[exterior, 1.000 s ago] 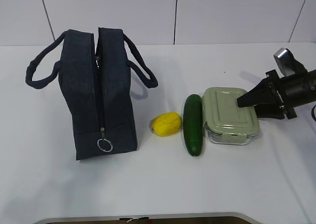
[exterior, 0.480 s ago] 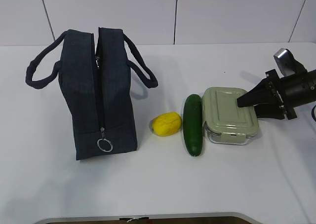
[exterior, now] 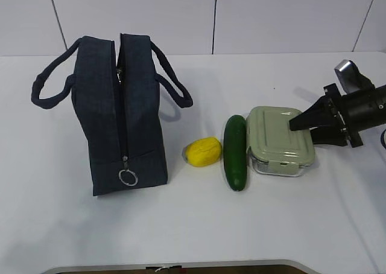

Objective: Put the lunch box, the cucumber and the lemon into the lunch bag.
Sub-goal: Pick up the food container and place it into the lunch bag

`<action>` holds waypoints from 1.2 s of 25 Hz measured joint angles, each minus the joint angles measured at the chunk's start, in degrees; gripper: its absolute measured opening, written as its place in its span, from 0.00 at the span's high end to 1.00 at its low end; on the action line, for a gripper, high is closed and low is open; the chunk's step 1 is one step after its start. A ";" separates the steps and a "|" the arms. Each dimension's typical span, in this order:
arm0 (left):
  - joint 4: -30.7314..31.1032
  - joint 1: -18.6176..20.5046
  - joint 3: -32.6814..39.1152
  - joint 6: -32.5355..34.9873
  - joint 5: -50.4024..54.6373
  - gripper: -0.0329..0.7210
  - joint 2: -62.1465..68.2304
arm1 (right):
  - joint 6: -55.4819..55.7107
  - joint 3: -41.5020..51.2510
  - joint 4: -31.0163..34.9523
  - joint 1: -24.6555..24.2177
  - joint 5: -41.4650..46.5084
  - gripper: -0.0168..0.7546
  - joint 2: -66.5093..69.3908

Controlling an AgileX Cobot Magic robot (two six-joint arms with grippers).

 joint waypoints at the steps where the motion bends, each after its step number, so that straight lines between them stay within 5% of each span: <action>1: 0.00 0.00 0.00 0.00 0.00 0.64 0.00 | 0.27 0.00 0.00 0.00 0.00 0.49 0.00; 30: 0.00 0.00 0.00 0.00 0.00 0.64 0.00 | 4.11 0.00 -2.27 0.00 -1.48 0.49 -2.38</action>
